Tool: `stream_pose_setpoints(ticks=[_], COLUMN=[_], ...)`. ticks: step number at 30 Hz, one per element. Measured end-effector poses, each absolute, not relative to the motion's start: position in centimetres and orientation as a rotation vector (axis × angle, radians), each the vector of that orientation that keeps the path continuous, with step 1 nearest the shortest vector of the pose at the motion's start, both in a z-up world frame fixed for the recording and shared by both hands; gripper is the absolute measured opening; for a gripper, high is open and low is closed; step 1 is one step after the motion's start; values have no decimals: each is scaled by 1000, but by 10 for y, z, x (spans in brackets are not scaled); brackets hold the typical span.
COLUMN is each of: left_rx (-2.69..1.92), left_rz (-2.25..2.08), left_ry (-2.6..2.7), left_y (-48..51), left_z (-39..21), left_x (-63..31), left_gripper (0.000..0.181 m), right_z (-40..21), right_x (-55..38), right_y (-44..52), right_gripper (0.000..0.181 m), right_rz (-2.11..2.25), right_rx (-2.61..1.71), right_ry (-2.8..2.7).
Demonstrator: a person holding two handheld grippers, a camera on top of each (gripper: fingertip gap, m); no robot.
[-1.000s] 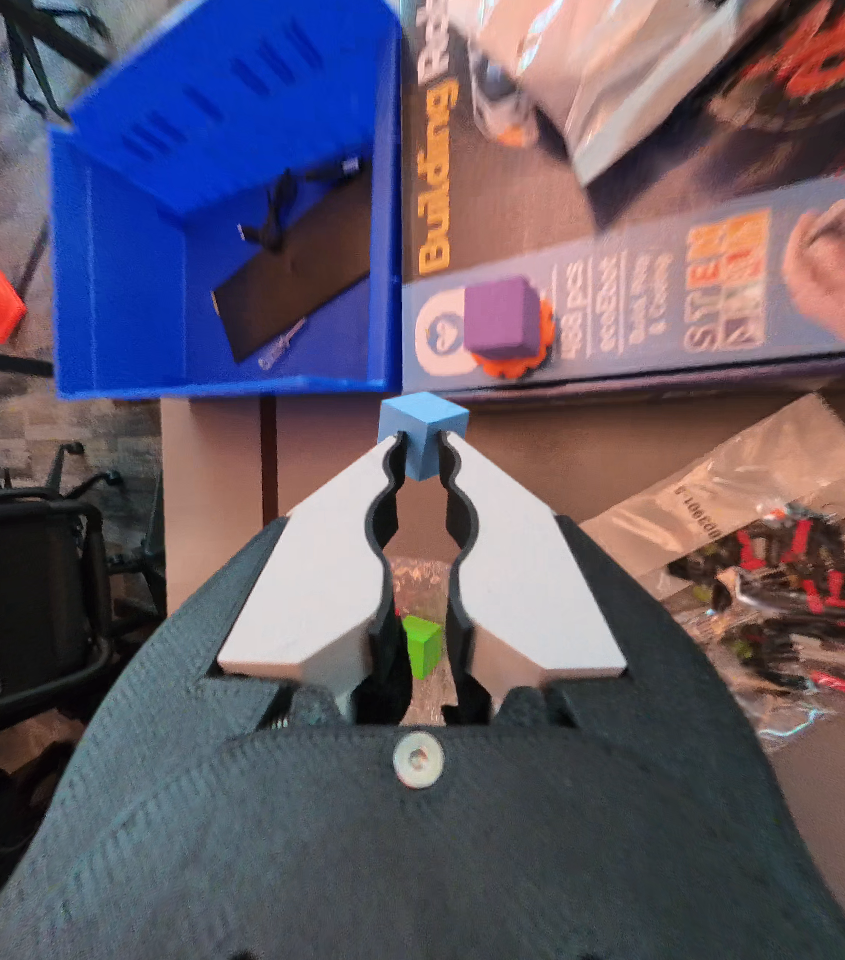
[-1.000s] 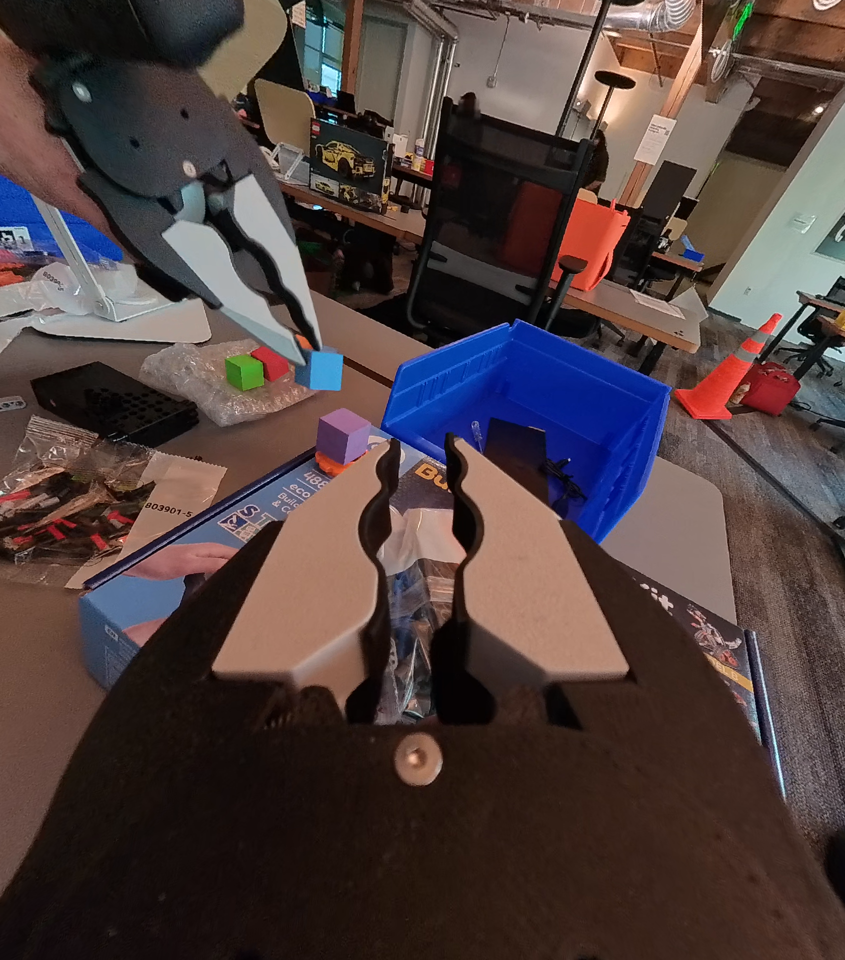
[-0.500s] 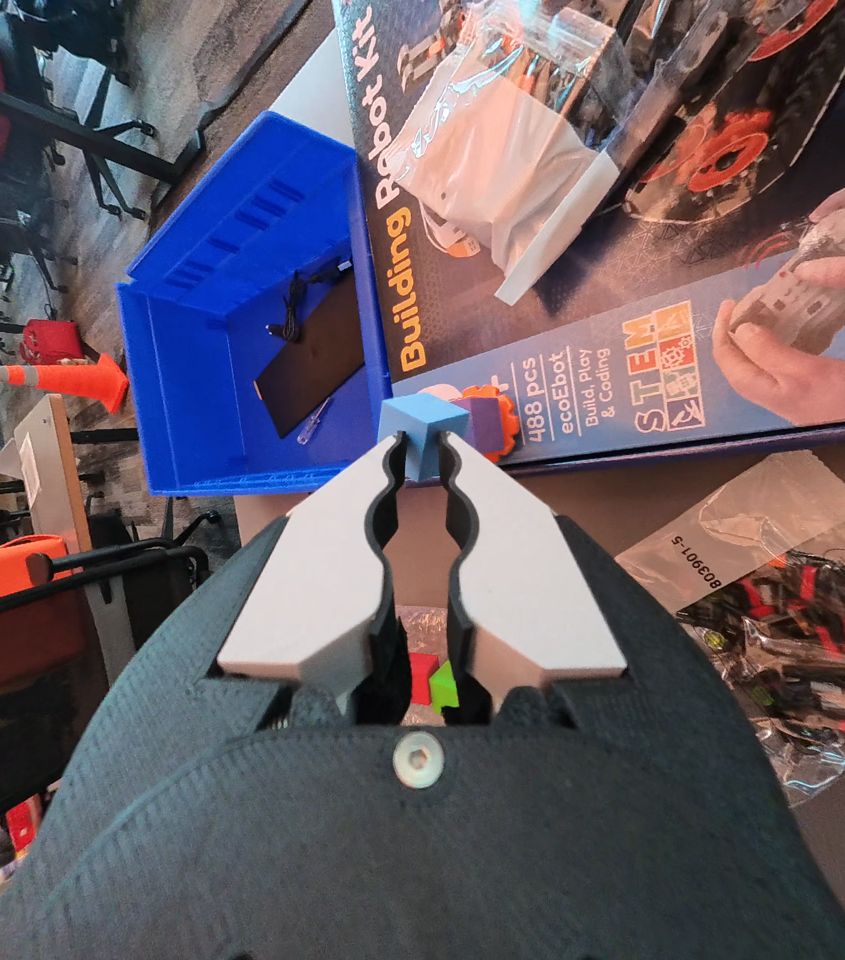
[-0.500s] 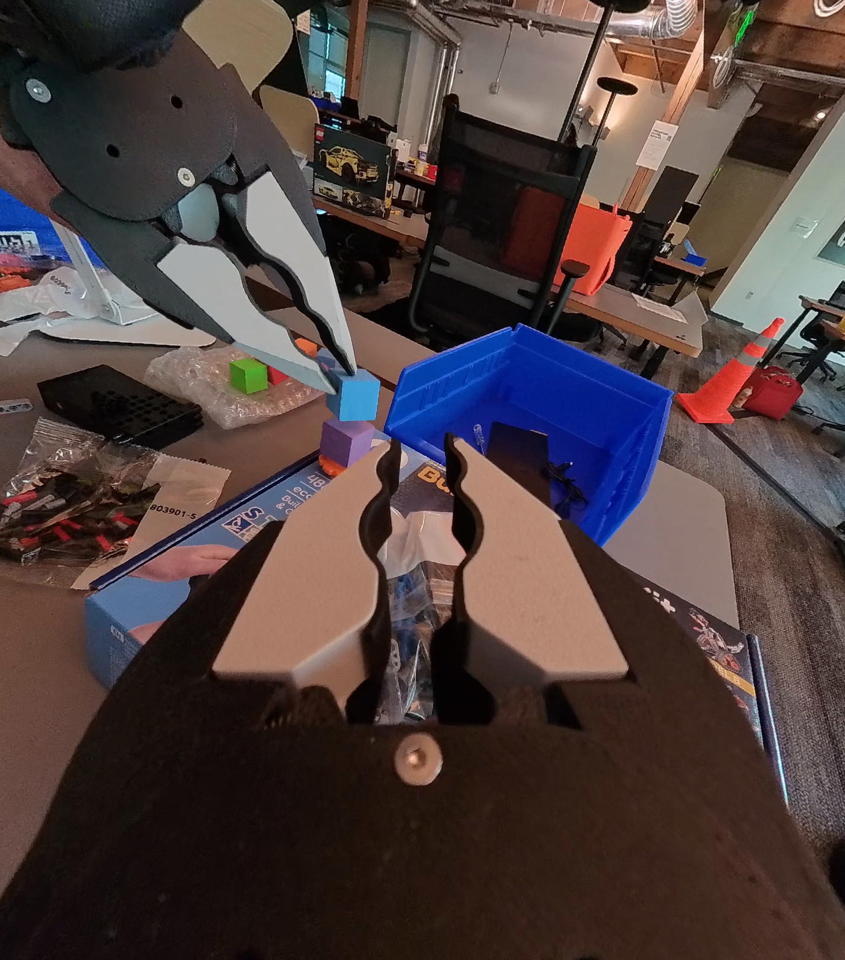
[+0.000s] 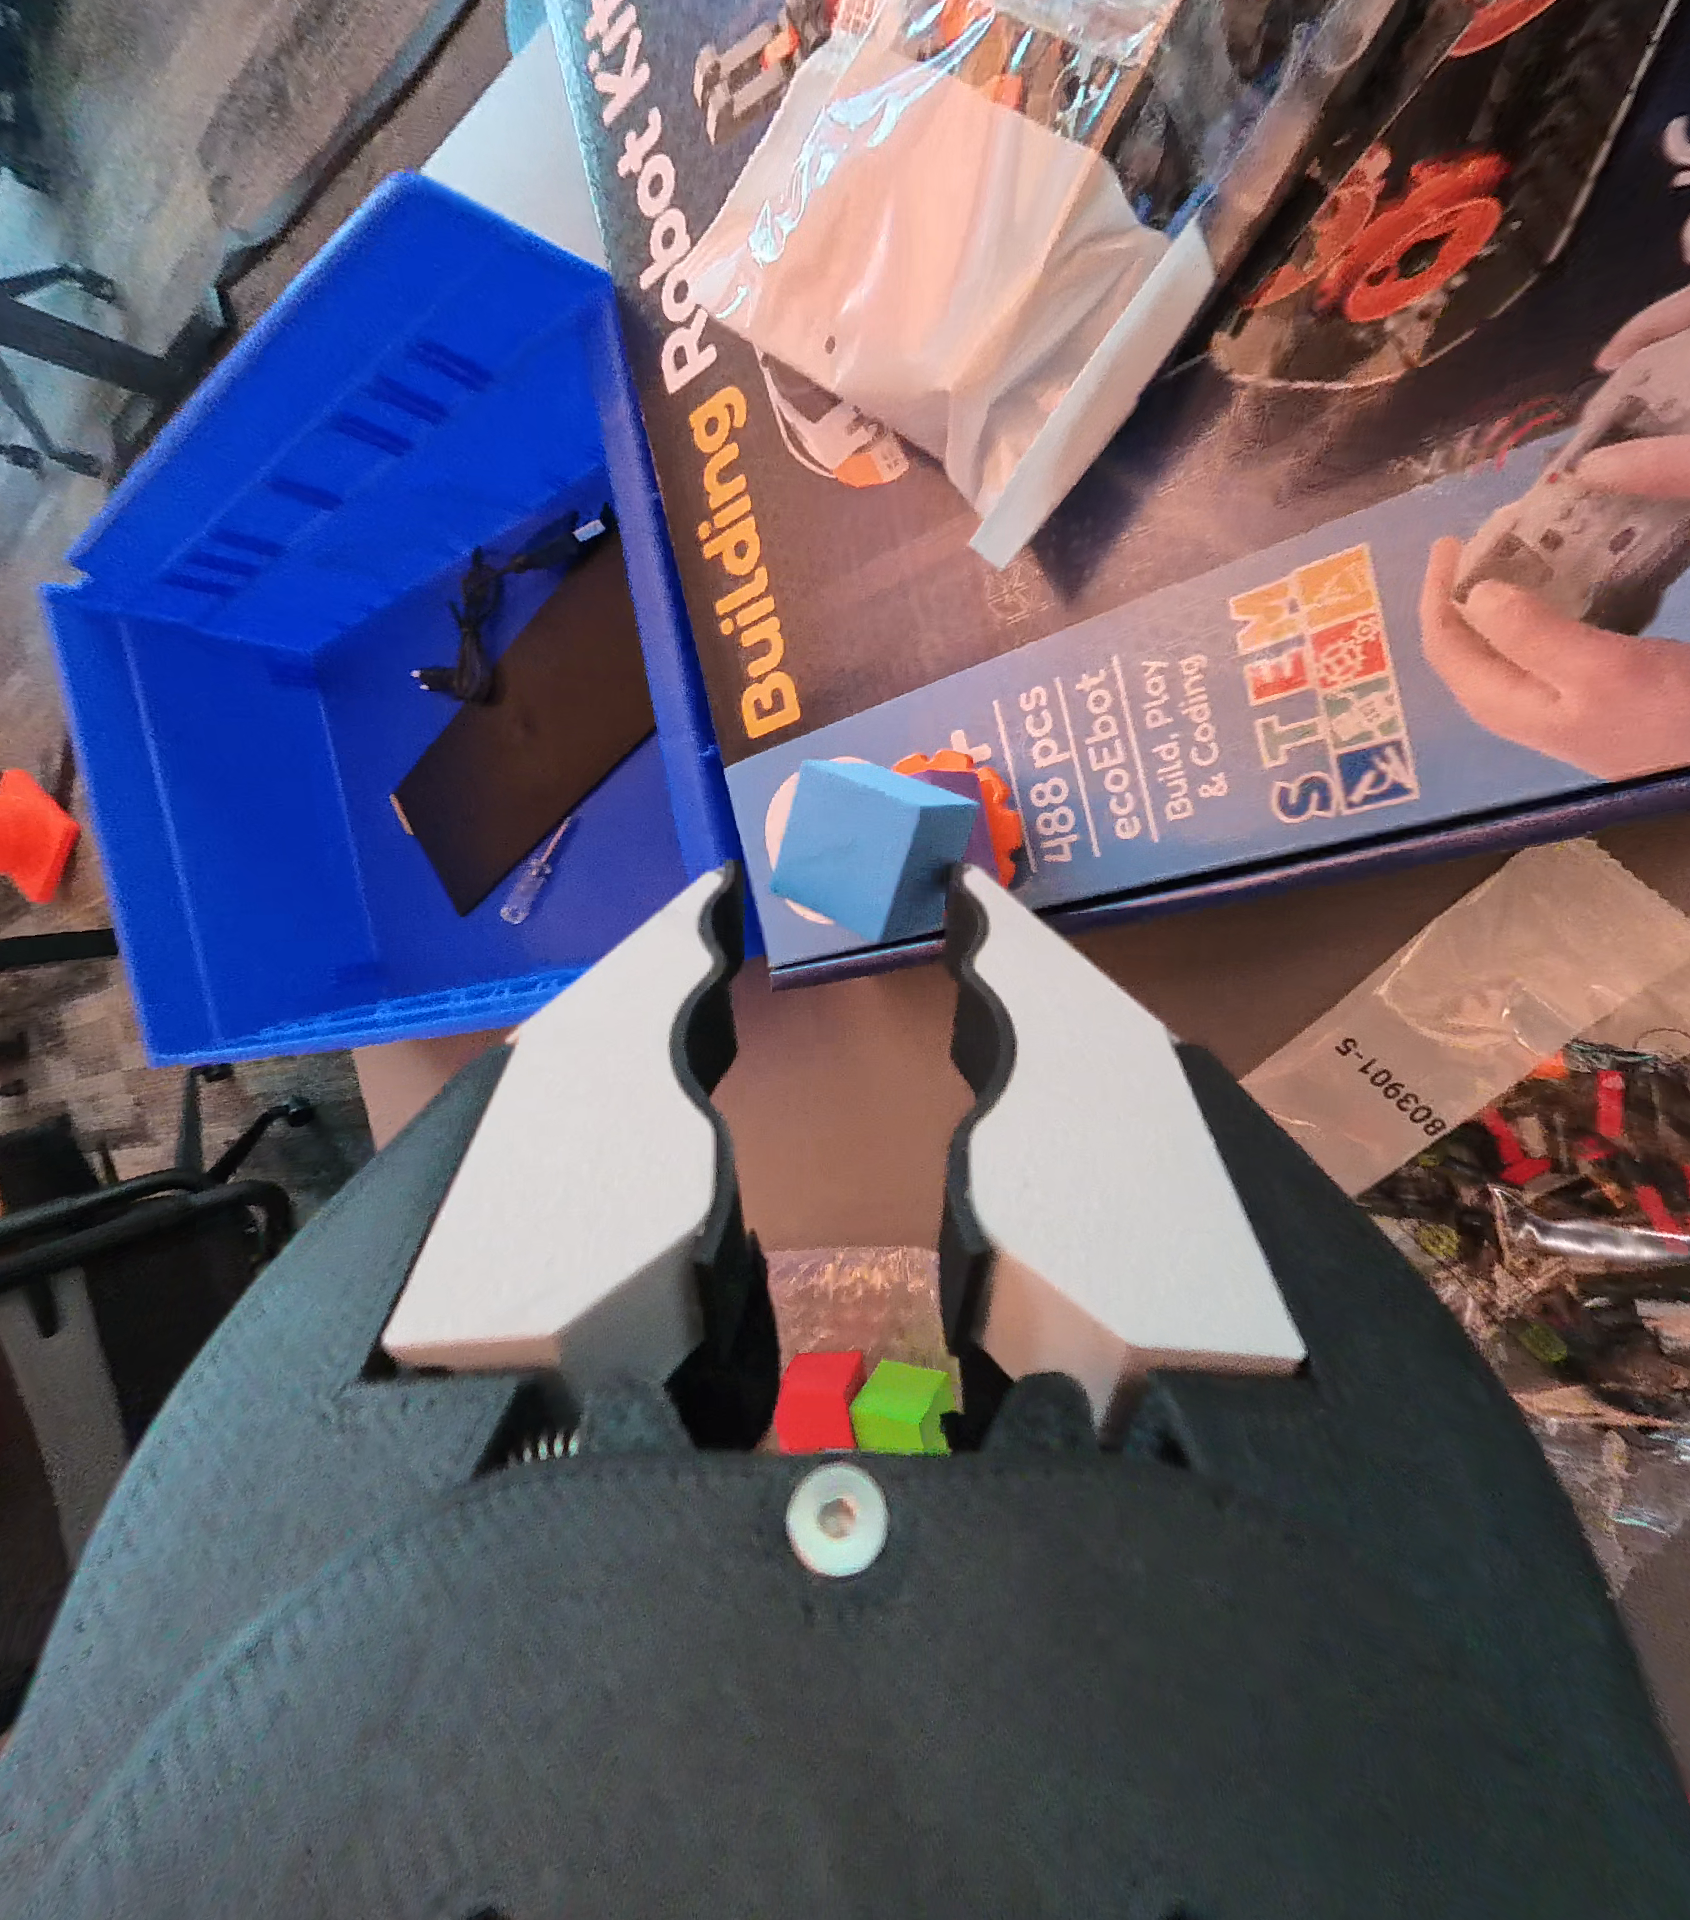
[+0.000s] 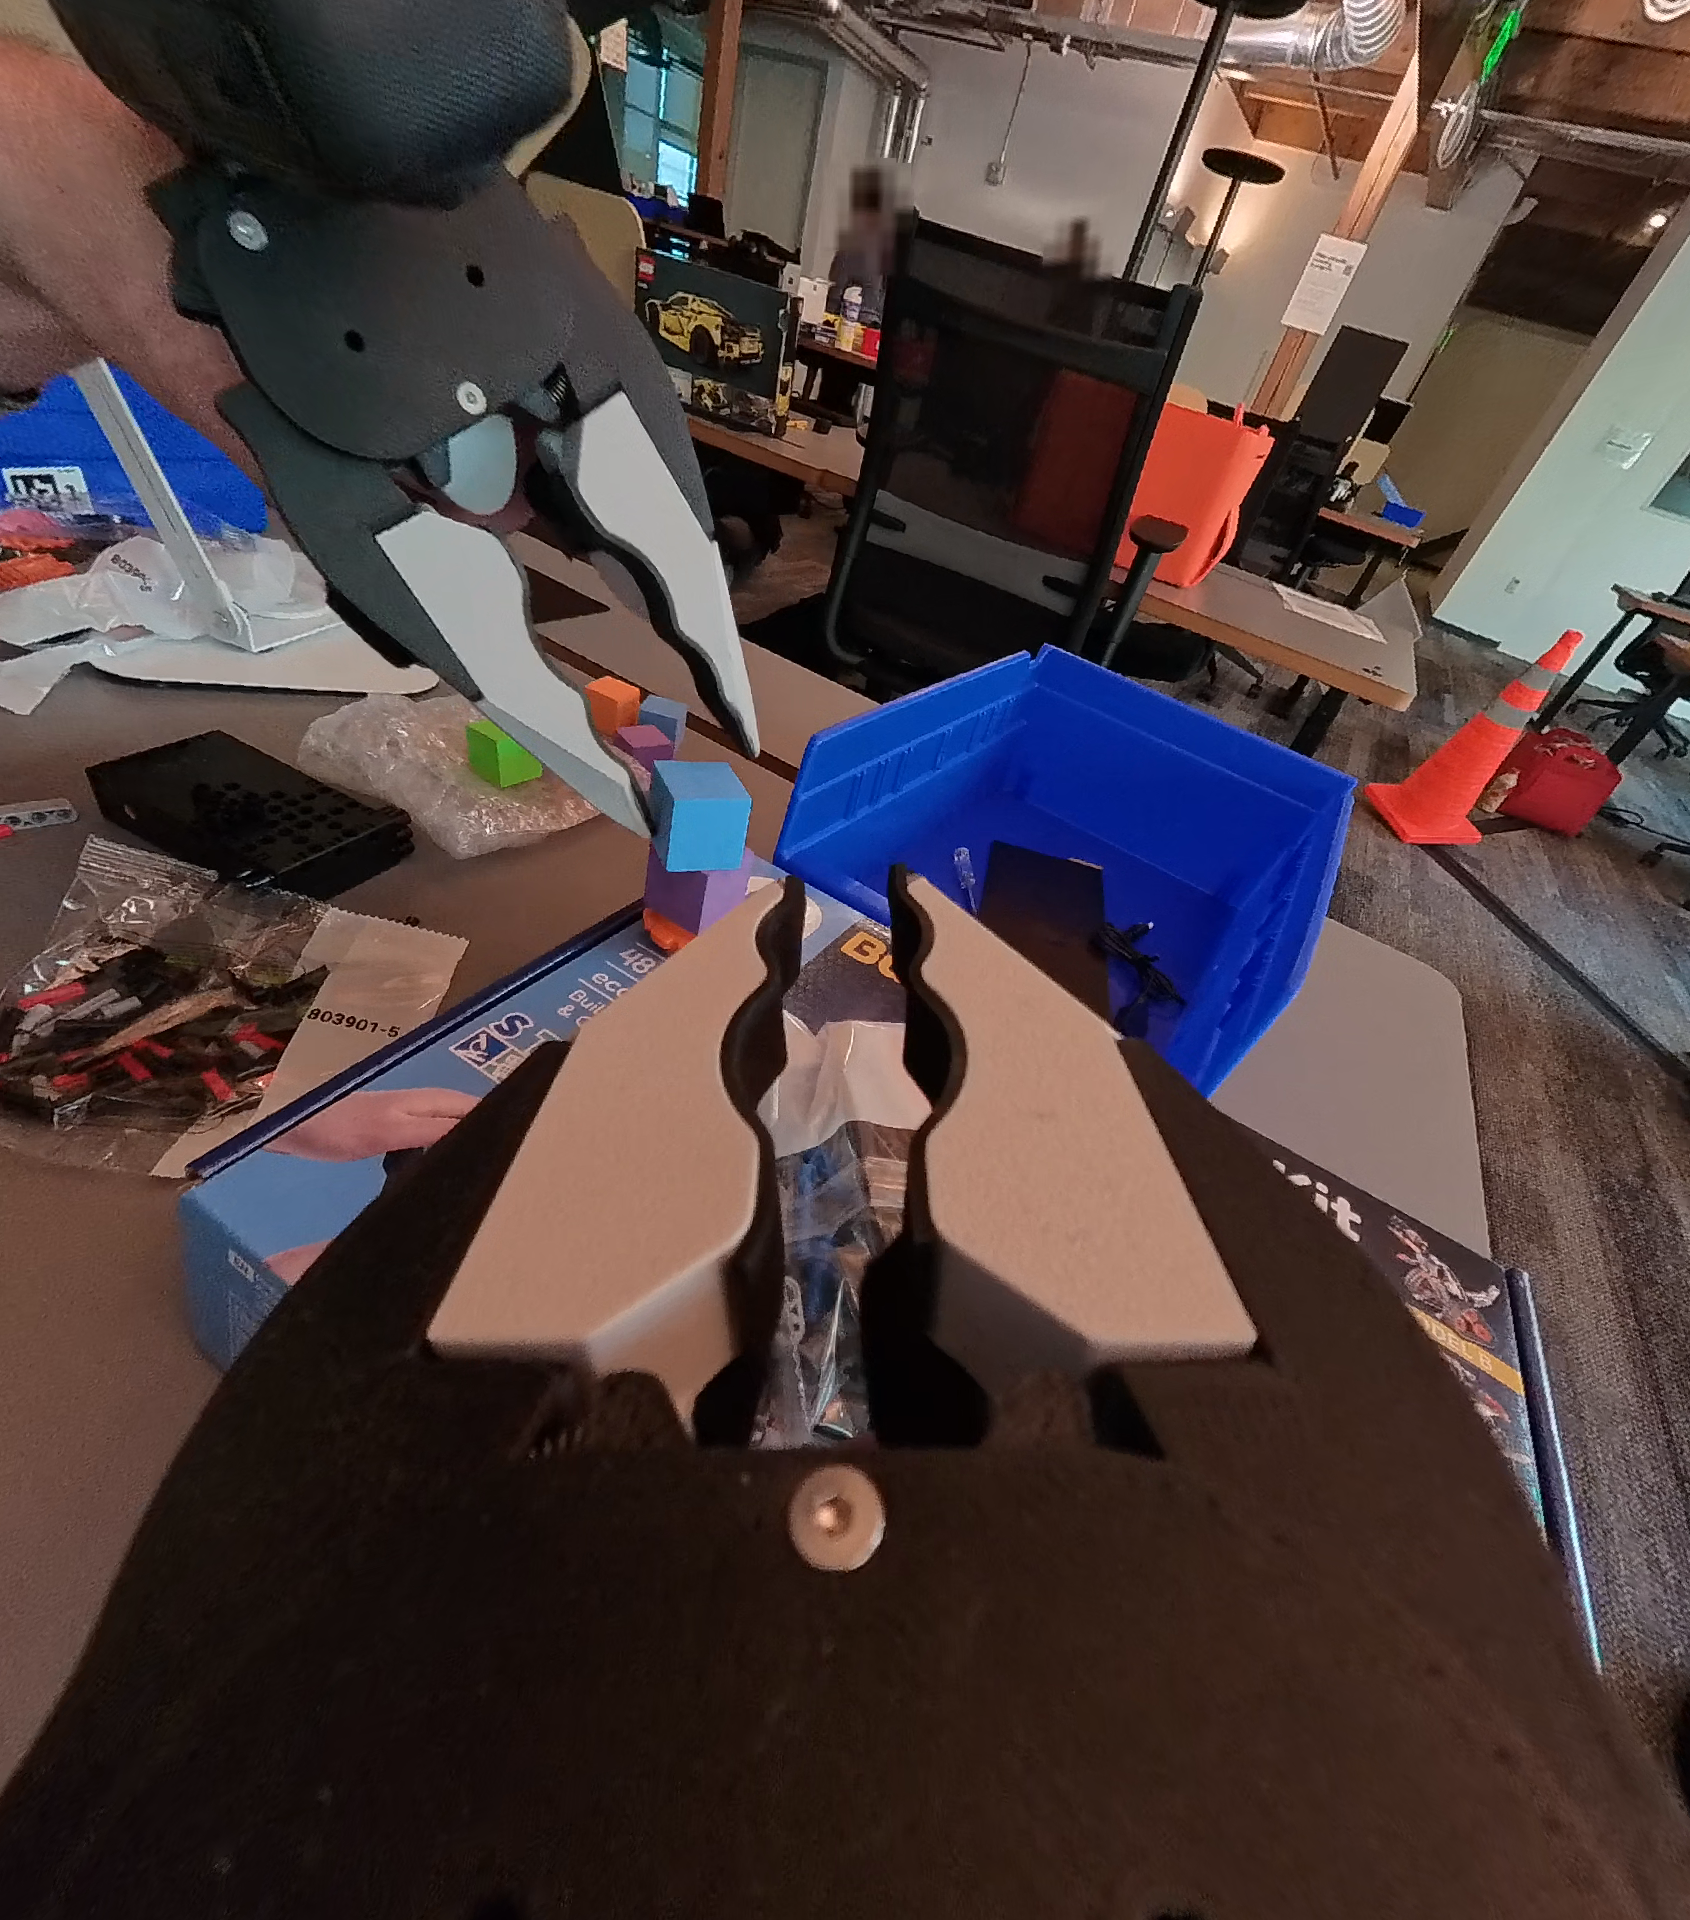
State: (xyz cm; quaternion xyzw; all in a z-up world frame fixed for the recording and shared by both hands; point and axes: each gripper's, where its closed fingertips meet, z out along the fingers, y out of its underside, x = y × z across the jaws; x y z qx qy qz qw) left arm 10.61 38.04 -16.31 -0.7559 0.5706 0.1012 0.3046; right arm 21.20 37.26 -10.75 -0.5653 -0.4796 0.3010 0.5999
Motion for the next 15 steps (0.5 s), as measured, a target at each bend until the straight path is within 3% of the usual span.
stream_pose_setpoints(ticks=[15], left_rx=[-2142], left_rz=[265], left_ry=[1269], left_y=[383], left_z=[-150], left_x=[101], left_gripper=[31], right_z=[-107], right_x=[211], right_y=[372], right_gripper=[15], right_rz=[712], right_rx=[-1312], right_ry=[-1107])
